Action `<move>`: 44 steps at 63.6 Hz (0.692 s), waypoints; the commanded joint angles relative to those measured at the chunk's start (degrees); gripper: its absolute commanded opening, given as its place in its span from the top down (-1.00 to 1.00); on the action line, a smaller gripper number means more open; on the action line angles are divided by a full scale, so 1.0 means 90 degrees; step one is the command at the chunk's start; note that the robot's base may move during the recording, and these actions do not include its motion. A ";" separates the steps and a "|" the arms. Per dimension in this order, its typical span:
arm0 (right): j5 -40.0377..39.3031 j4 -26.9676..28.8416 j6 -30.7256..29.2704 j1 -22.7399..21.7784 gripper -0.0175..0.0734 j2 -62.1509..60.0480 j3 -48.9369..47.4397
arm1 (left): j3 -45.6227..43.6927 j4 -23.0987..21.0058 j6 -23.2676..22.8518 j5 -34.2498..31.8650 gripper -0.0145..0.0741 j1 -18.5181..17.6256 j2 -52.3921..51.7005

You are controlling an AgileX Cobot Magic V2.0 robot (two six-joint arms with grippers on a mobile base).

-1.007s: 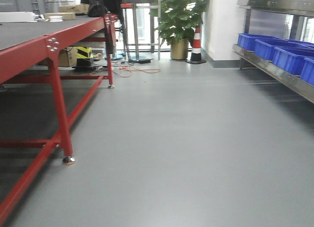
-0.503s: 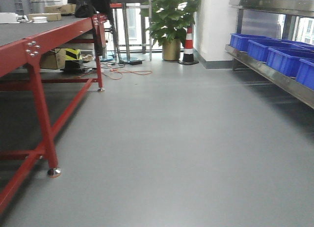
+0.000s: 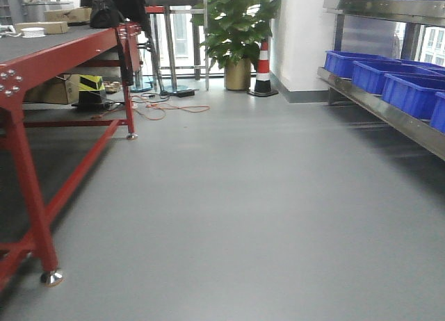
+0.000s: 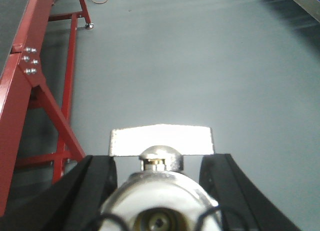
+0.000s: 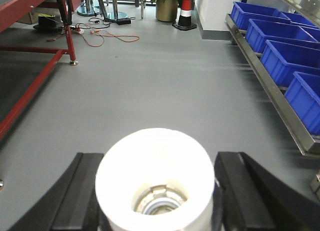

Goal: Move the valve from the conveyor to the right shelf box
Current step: 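Drive the base away from the conveyor to the blue-bin shelf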

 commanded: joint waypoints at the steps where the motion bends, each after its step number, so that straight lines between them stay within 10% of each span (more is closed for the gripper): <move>1: -0.0498 -0.0056 -0.0012 -0.0018 0.96 -0.0086 -0.0110 | -0.0063 -0.0056 -0.0050 -0.0322 0.92 -0.0032 -0.0082; 44: -0.0498 -0.0056 -0.0012 -0.0018 0.96 -0.0086 -0.0110 | -0.0063 -0.0056 -0.0050 -0.0334 0.92 -0.0032 -0.0082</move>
